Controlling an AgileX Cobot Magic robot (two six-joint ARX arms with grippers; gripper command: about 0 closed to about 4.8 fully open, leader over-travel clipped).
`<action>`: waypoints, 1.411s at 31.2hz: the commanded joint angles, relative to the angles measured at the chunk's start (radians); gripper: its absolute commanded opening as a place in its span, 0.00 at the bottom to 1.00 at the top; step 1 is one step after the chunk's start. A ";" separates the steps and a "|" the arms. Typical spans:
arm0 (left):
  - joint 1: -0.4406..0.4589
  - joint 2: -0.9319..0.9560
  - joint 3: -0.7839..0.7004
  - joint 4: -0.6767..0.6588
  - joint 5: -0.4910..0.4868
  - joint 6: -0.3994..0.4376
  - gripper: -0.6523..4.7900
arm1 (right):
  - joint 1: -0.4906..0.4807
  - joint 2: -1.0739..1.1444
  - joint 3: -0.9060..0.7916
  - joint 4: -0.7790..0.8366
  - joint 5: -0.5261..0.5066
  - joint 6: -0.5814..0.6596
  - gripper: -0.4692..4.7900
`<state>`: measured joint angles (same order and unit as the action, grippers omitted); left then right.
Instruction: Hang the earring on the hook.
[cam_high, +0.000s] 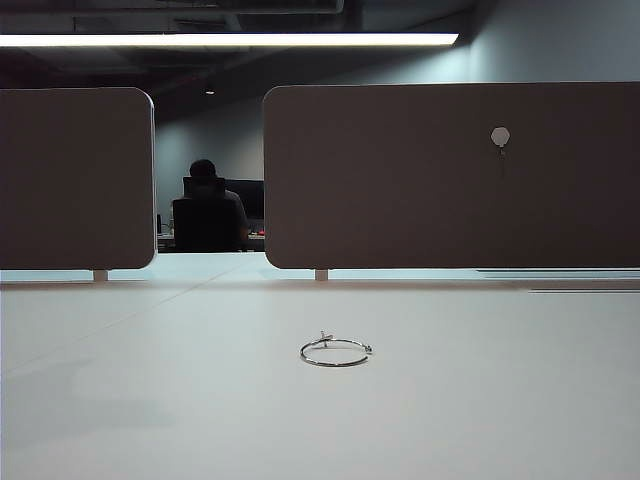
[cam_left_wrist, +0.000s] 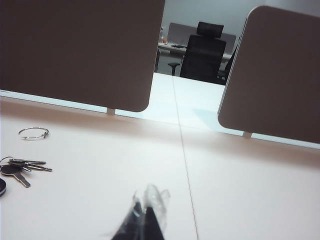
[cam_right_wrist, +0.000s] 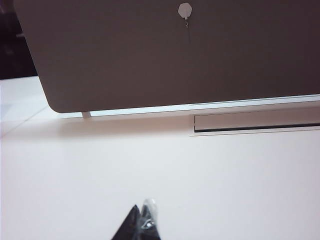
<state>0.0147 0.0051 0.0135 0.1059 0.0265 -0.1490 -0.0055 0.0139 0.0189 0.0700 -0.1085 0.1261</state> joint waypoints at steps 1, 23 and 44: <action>-0.001 0.000 0.003 -0.010 0.081 0.014 0.11 | 0.002 -0.001 0.008 -0.033 0.019 -0.028 0.08; -0.016 0.147 0.179 -0.027 0.303 -0.027 0.83 | 0.034 0.338 0.322 -0.116 -0.393 -0.033 0.83; -0.352 0.574 0.331 -0.018 0.286 -0.027 1.00 | 0.452 1.397 0.882 -0.225 -0.312 -0.402 0.88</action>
<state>-0.3367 0.5648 0.3267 0.0879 0.3138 -0.1753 0.4465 1.3834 0.8692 -0.1013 -0.4084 -0.2398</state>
